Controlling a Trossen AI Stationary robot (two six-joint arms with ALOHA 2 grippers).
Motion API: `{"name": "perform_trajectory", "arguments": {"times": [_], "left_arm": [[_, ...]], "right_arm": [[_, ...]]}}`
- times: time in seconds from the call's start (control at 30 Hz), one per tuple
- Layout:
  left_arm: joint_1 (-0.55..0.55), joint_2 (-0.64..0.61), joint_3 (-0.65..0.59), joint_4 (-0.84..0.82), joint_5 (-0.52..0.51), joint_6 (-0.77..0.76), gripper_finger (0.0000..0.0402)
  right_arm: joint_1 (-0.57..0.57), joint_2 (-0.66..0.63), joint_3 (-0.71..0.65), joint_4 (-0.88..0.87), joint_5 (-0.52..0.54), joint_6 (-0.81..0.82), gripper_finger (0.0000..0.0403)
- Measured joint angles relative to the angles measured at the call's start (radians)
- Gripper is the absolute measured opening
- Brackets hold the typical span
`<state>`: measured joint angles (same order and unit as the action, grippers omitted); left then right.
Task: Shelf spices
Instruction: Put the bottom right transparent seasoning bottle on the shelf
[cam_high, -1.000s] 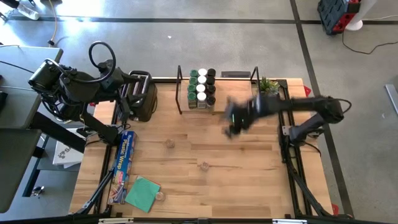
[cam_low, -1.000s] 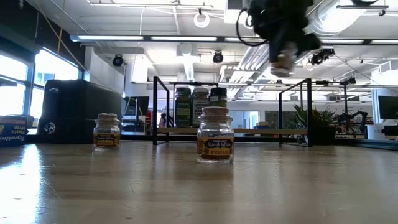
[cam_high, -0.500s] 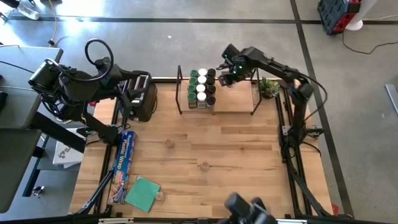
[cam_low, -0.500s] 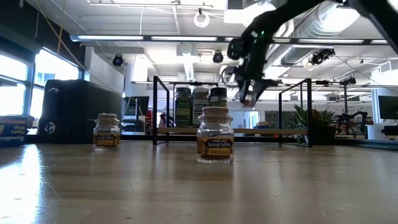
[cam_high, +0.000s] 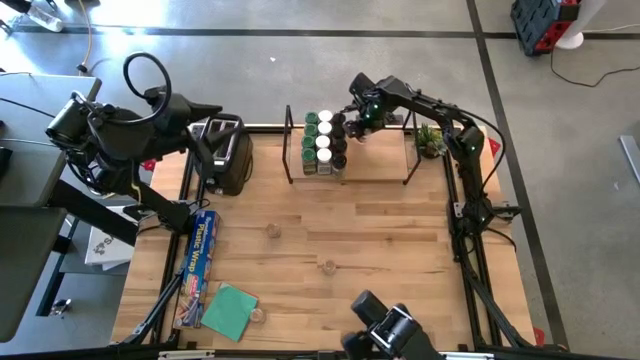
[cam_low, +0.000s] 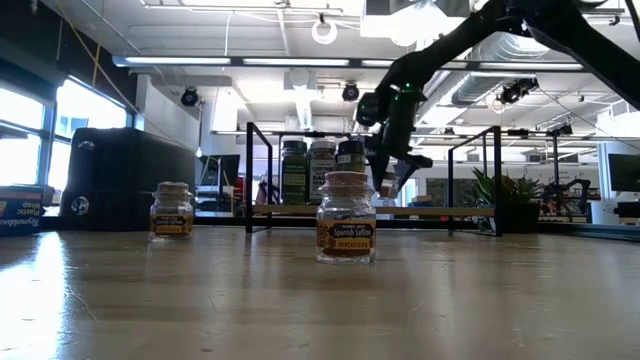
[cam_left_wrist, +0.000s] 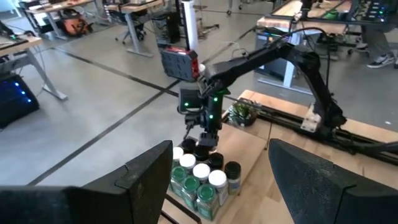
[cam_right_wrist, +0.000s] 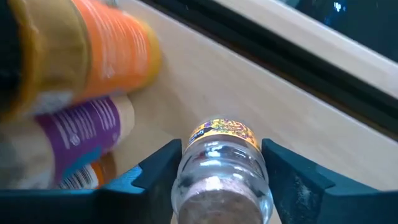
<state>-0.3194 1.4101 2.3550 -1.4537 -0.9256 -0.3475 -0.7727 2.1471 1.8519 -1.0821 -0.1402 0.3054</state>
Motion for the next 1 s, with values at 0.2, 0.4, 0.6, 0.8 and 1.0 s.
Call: {"name": "perform_trajectory", "arguments": {"times": [0.2,0.4,0.6,0.8,1.0], "left_arm": [[0.023,0.000,0.000,0.002,0.007,-0.001,0.0262],[0.032,0.000,0.000,0.002,0.027,-0.001,0.0262],[0.032,0.000,0.000,0.002,0.037,-0.001,0.0262],[0.032,0.000,0.000,0.002,0.052,0.000,0.0262],[0.032,0.000,0.000,0.001,0.053,0.000,0.0262]], "right_arm": [[0.000,0.000,0.000,0.018,0.000,0.003,0.0220],[0.000,-0.001,0.000,0.024,0.000,-0.001,0.0223],[-0.010,-0.041,-0.002,0.035,-0.003,-0.019,0.0223],[-0.025,-0.086,-0.002,0.010,-0.004,-0.036,0.0224],[-0.032,-0.126,-0.002,-0.086,0.048,-0.045,0.0209]]}}
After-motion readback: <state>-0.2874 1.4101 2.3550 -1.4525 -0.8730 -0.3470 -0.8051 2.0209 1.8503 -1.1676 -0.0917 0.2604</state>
